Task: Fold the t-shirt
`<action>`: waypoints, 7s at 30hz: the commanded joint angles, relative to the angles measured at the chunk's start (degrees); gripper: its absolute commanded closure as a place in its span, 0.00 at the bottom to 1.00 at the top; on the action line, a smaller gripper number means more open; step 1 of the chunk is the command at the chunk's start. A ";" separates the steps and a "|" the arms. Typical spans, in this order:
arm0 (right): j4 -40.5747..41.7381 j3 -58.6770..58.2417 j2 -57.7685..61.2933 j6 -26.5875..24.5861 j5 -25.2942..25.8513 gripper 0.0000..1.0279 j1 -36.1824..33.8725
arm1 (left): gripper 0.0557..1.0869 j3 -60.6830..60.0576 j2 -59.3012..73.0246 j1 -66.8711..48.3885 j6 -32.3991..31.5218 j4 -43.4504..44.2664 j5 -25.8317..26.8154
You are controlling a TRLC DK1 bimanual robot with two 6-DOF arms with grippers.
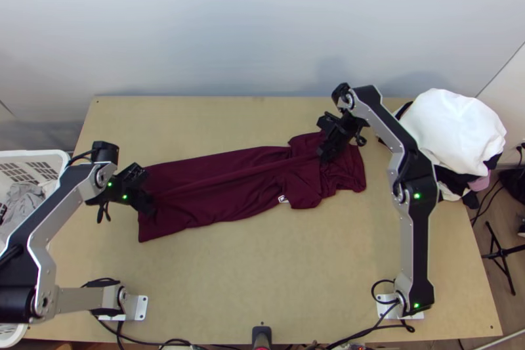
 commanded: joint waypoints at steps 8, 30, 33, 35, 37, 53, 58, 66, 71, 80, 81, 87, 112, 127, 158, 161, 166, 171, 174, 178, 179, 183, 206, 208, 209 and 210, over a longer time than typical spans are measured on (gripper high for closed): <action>-0.37 8.13 6.21 -0.26 1.19 0.48 -3.12 | 0.49 8.35 10.14 0.57 -4.18 5.07 -5.07; -1.16 1.72 -14.44 3.96 1.19 0.07 -5.31 | 0.05 16.26 8.03 7.68 -15.87 -9.52 -6.92; -1.07 -1.01 -16.73 4.75 1.19 0.20 -3.47 | 0.05 15.56 6.80 8.65 -18.50 -11.19 -5.16; -0.90 -2.33 -16.91 5.01 0.93 0.36 -2.68 | 0.11 15.56 6.44 9.71 -19.65 -13.22 -0.94; 0.07 -4.08 -17.17 4.92 0.84 0.52 -1.45 | 0.11 15.56 6.62 10.67 -21.23 -15.24 1.87; 11.85 -12.08 -13.48 6.24 -1.18 0.97 6.11 | 0.14 13.36 6.62 13.40 -27.12 -17.17 8.55; 12.73 -12.87 -11.90 6.15 -1.36 0.97 6.20 | 0.14 11.43 6.97 13.22 -27.56 -15.76 8.37; 13.96 -14.81 -11.90 5.89 -2.59 0.97 6.20 | 0.14 7.74 6.71 13.31 -29.23 -12.34 8.28; 15.45 -16.13 -11.98 5.89 -3.38 0.97 6.29 | 0.14 4.48 7.59 13.13 -29.93 -8.56 8.20; 16.68 -17.27 -12.07 5.63 -3.46 0.97 5.85 | 0.14 2.29 9.96 12.87 -32.57 -1.97 8.55; 16.77 -17.53 -12.25 5.63 -3.46 0.97 5.76 | 0.14 2.55 10.14 12.78 -32.83 -1.88 8.72; 17.30 -18.59 -12.42 5.45 -3.46 0.97 5.76 | 0.14 3.25 12.51 11.82 -33.53 -0.65 10.66; 21.60 -20.43 -9.79 5.54 -3.46 0.97 6.11 | 0.41 6.86 21.91 1.71 -37.22 4.63 23.05; 21.25 -19.64 -10.84 6.77 -3.99 0.97 6.11 | 0.96 11.51 14.00 4.17 -41.09 2.43 24.37; 14.92 -26.58 -29.56 7.56 -5.57 0.97 -1.45 | 0.96 29.36 9.52 5.14 -32.83 -20.69 24.90; 15.01 -27.29 -29.56 7.56 -5.57 0.97 -0.92 | 0.96 33.05 13.12 -6.11 -40.48 -16.12 24.54; 15.71 -28.43 -30.44 8.00 -5.49 0.97 -0.13 | 0.96 42.80 21.12 -20.70 -45.22 -13.22 24.37; 16.51 -33.18 -35.63 9.32 -5.40 0.97 -3.03 | 0.96 54.32 32.72 -30.37 -47.51 -11.72 24.28; 16.68 -36.96 -40.11 9.76 -5.22 0.97 -5.49 | 0.96 63.90 40.02 -34.50 -49.70 -11.81 24.28; 16.68 -41.61 -45.56 10.64 -5.13 0.97 -9.18 | 0.96 77.61 48.28 -39.43 -52.08 -11.81 24.37; 16.68 -42.84 -46.79 10.81 -5.13 0.97 -10.06 | 0.96 78.66 48.98 -40.74 -52.34 -10.23 24.37; 16.94 -47.85 -51.45 10.99 -4.96 0.97 -11.99 | 0.96 79.10 50.83 -43.47 -57.18 2.52 24.81; 18.09 -58.40 -59.00 13.18 -3.73 0.97 -15.24 | 0.04 79.10 52.68 -45.05 -70.45 22.56 29.03; 18.18 -58.31 -58.92 13.10 -3.73 0.97 -14.63 | 0.06 78.75 50.57 -41.89 -69.57 17.90 31.58; 18.44 -58.31 -58.83 13.10 -3.73 0.97 -14.01 | 0.09 78.49 49.42 -40.22 -67.19 13.68 32.37; 18.61 -58.14 -58.74 13.10 -3.64 0.97 -13.31 | 0.11 77.87 48.11 -38.81 -62.80 7.97 32.45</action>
